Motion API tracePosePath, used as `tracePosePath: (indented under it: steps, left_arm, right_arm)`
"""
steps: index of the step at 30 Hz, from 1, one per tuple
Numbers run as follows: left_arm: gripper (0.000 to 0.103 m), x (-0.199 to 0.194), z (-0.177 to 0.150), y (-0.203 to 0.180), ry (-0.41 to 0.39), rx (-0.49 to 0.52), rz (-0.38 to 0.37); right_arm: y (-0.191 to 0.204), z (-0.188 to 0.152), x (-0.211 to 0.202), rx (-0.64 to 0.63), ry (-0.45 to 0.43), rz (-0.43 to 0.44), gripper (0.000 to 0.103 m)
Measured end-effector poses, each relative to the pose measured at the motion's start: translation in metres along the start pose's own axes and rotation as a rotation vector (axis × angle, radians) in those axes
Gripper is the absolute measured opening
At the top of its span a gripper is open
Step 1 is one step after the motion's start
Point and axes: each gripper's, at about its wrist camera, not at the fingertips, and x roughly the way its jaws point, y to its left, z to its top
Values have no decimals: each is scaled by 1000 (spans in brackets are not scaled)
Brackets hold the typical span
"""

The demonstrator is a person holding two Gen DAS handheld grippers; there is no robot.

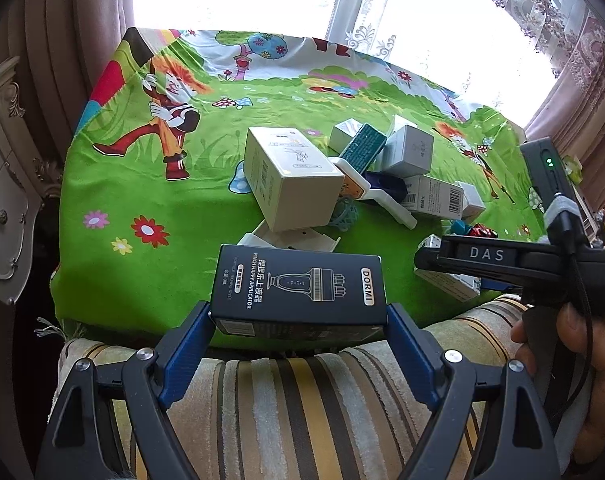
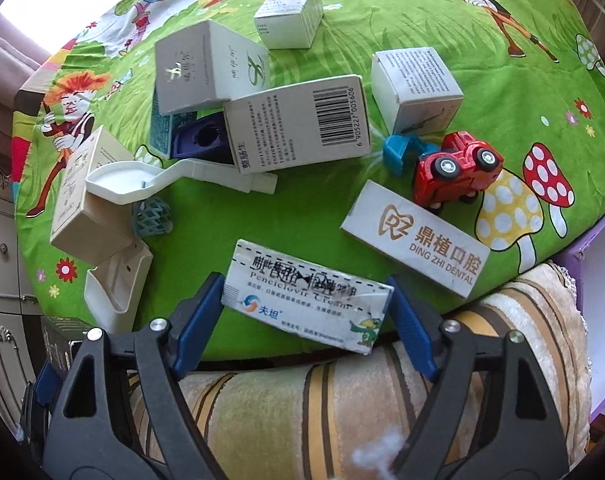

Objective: Organize rigid objects
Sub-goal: 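Carry the black box and the Penciclovir box to the purple box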

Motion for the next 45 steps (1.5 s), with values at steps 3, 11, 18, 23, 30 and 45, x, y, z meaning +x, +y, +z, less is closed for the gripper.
tracePosePath:
  steps: [3,11,18,23,30,45]
  left_arm:
    - [86,-4,-1,-4,-9,13,6]
    - [86,-17,-4,-17,-37,48,16]
    - [86,-29,-8,-42,-55,92,-10]
    - [86,-33,-13,-72,-49,152,-45]
    - [86,-36,-20,-120,-42,250,-76]
    - [86,-37,-36,-217,-1,411,-219]
  right_arm:
    - [-1,-8,-16,-25,-58,10,83]
    - [-18,-27,-56,-52,-154,79,83]
    - [-42,-46,-90,-47,-225,121,83]
    - [-63,-58,-109,-40,-248,140,83]
    - [-106,-72,-130,9,-263,181,83]
    - [-230,-107,-164,133,-325,16,83]
